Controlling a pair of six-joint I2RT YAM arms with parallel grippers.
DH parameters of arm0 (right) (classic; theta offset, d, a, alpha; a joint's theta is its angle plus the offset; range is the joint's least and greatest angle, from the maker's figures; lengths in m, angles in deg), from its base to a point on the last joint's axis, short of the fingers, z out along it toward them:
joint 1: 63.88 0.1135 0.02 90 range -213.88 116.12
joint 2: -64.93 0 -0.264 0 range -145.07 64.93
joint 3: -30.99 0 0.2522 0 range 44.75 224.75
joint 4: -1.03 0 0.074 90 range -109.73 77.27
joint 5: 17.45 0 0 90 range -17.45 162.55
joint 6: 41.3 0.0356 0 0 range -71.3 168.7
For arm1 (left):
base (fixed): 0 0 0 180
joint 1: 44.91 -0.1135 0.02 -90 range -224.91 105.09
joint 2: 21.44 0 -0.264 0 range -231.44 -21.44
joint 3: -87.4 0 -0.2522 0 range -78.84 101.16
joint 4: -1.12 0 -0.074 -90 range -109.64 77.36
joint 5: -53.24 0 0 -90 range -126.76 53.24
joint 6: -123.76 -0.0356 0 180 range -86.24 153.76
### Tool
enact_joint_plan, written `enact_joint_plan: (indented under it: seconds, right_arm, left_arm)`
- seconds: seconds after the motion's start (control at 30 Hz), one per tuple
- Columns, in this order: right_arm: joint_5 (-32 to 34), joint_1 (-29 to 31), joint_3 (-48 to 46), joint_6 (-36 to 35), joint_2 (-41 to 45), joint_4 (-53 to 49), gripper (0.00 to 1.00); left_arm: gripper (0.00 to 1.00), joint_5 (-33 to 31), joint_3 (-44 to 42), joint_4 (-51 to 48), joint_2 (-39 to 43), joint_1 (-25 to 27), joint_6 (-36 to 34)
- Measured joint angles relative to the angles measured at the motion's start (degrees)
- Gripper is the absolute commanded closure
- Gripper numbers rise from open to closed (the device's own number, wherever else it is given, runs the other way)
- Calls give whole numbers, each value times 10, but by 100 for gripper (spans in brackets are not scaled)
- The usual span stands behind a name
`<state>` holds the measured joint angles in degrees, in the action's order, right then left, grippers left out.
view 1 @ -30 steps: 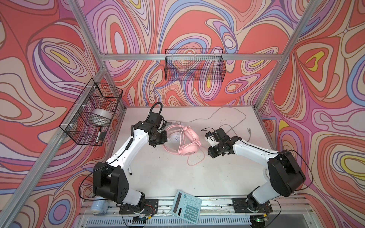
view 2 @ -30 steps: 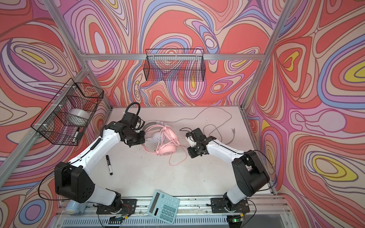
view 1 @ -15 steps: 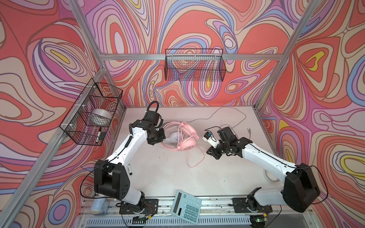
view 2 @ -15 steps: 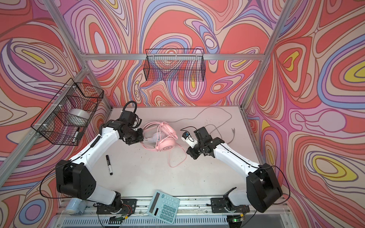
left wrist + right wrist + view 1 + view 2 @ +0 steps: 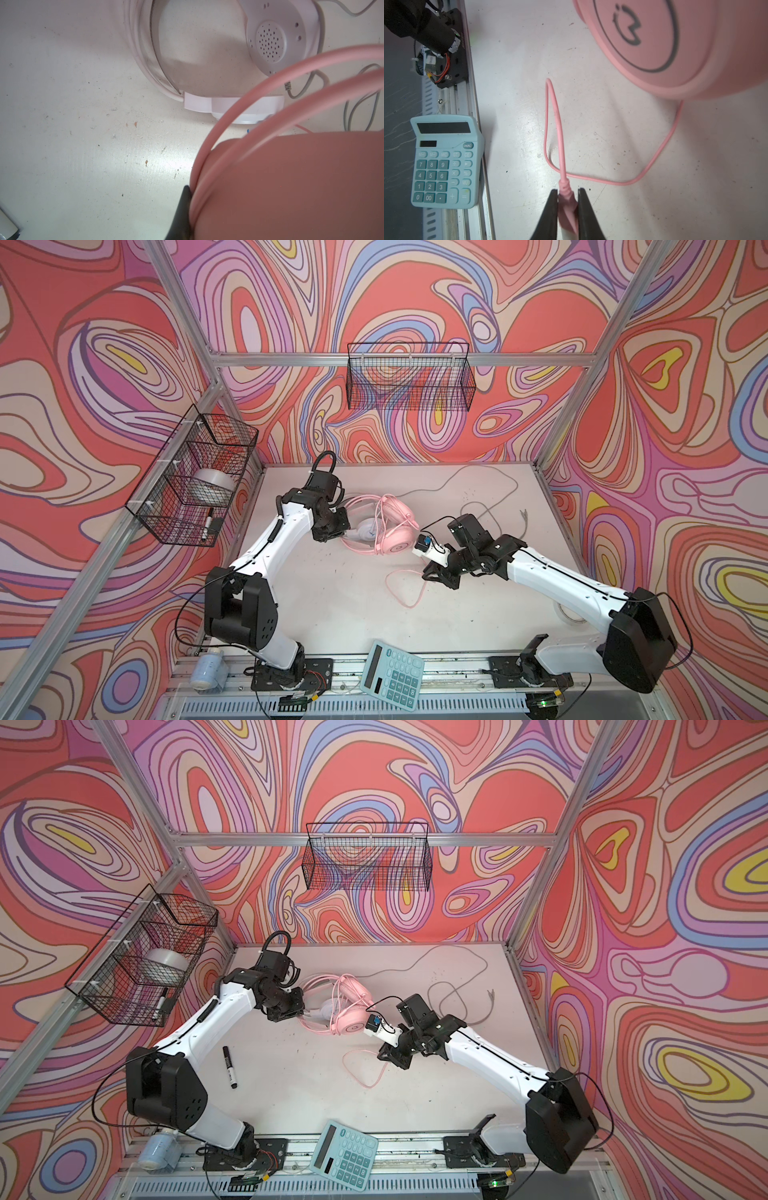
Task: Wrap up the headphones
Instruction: 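Pull the cable plug with the right gripper toward the pink headset, then carry the cable plug with the right gripper over the headset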
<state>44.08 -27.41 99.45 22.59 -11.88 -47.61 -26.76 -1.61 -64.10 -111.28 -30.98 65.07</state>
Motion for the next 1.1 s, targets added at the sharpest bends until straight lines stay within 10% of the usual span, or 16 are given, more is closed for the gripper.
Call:
enact_joint_plan:
  seconds: [1.1]
  right_arm:
    - [-9, 6, 321, 78, -151, 32, 100]
  left_arm:
    - [100, -14, -1, -6, -13, -1, -3]
